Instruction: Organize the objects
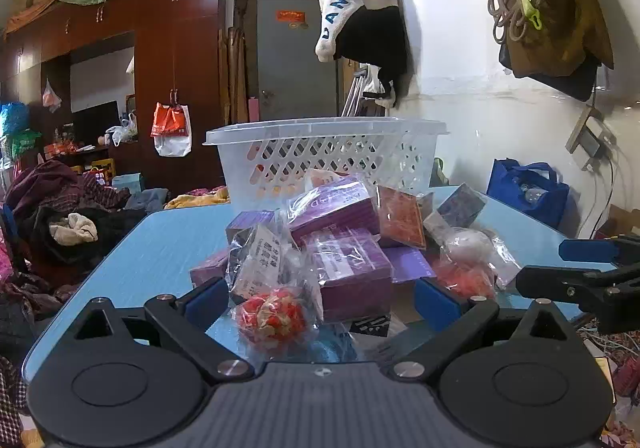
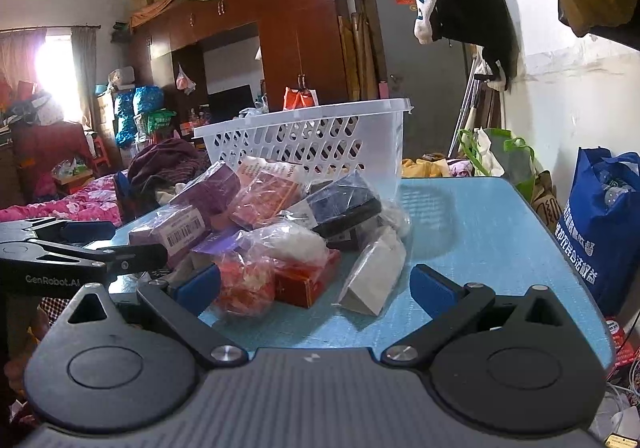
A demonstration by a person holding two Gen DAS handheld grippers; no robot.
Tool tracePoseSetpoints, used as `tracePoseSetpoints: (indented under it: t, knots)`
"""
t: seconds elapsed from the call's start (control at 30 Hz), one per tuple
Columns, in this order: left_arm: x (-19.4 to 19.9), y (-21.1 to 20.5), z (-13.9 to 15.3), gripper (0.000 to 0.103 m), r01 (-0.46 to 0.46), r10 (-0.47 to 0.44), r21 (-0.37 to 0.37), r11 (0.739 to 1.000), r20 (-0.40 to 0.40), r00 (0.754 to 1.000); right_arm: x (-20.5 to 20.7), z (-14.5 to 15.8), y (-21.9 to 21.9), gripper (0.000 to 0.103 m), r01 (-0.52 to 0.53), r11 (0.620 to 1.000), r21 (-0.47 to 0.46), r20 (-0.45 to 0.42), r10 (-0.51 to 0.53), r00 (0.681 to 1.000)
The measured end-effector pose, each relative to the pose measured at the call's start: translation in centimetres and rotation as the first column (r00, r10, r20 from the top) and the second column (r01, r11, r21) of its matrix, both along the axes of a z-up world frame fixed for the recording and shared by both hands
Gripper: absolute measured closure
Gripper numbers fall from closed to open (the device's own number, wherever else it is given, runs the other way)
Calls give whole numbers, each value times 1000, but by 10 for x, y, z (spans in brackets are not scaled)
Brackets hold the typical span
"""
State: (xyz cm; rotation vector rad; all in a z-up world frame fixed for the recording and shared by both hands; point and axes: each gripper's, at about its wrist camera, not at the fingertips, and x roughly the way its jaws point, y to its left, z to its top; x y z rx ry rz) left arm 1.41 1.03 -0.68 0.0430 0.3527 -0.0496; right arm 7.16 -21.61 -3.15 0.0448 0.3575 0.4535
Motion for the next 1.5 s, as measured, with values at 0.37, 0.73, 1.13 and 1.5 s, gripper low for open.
tracePoseSetpoints:
  t: [0.37,0.73,1.13,1.5]
  knots:
    - [-1,1,0,2,1,-1,-4,1000,4,1000,-1,1,-2,0,2,1000,1,4,-2,1000]
    - [0,3,1,2,-3,3,-8,1000,7,1000,-1,2,-6,0,2,1000,19,7,-2,1000]
    - [0,3,1,2,-3,3,-9,1000,8,1000,-3,2,-4,0,-5,1000,7,16,5,1000]
    - [1,4,-1,2,-22,22,-15,1000,2,1000,-2,2,-4,0,-6,1000,3,13,6,1000]
